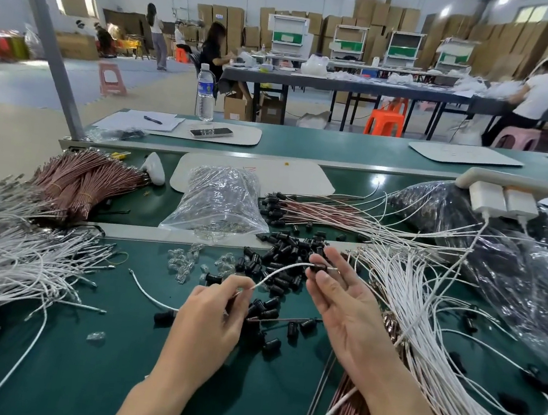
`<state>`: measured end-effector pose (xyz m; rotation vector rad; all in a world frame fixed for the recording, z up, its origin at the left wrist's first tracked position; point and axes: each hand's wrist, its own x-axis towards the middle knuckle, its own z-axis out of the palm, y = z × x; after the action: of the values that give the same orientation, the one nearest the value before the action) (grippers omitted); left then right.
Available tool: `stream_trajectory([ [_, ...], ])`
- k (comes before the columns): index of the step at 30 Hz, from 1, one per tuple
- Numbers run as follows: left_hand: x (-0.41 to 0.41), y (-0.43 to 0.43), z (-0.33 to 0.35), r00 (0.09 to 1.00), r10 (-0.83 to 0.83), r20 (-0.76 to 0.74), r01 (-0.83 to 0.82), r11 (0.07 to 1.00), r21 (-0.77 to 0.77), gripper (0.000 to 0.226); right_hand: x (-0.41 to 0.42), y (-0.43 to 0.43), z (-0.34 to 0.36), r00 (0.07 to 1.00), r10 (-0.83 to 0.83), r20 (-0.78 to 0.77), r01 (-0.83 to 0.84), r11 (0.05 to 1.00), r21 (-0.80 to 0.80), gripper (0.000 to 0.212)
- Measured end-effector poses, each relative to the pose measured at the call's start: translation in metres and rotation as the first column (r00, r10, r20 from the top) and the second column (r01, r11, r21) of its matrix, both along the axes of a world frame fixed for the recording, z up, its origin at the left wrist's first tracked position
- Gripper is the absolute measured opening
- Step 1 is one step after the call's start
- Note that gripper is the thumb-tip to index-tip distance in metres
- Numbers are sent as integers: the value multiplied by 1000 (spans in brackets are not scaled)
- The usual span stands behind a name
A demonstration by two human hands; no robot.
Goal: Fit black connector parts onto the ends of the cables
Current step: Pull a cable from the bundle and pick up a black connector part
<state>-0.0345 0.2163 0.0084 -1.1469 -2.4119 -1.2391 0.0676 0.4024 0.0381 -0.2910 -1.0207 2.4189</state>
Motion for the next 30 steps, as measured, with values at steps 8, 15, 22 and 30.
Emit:
stream_trajectory([
  [8, 3, 3, 6, 987, 53, -149, -55, 998, -13, 11, 2, -2, -1, 998, 65, -8, -65, 997, -36, 48],
  [15, 8, 6, 11, 976, 18, -217, -10, 999, 38, 14, -10, -31, -11, 977, 162, 142, -199, 928, 314, 38],
  [22, 6, 5, 7, 984, 73, -164, -63, 996, 66, 21, -5, -11, -5, 999, 40, 27, -43, 992, 121, 36],
  [30, 5, 6, 5, 976, 35, -216, -15, 996, 92, 19, -10, -32, -9, 987, 127, 102, -155, 924, 350, 30],
])
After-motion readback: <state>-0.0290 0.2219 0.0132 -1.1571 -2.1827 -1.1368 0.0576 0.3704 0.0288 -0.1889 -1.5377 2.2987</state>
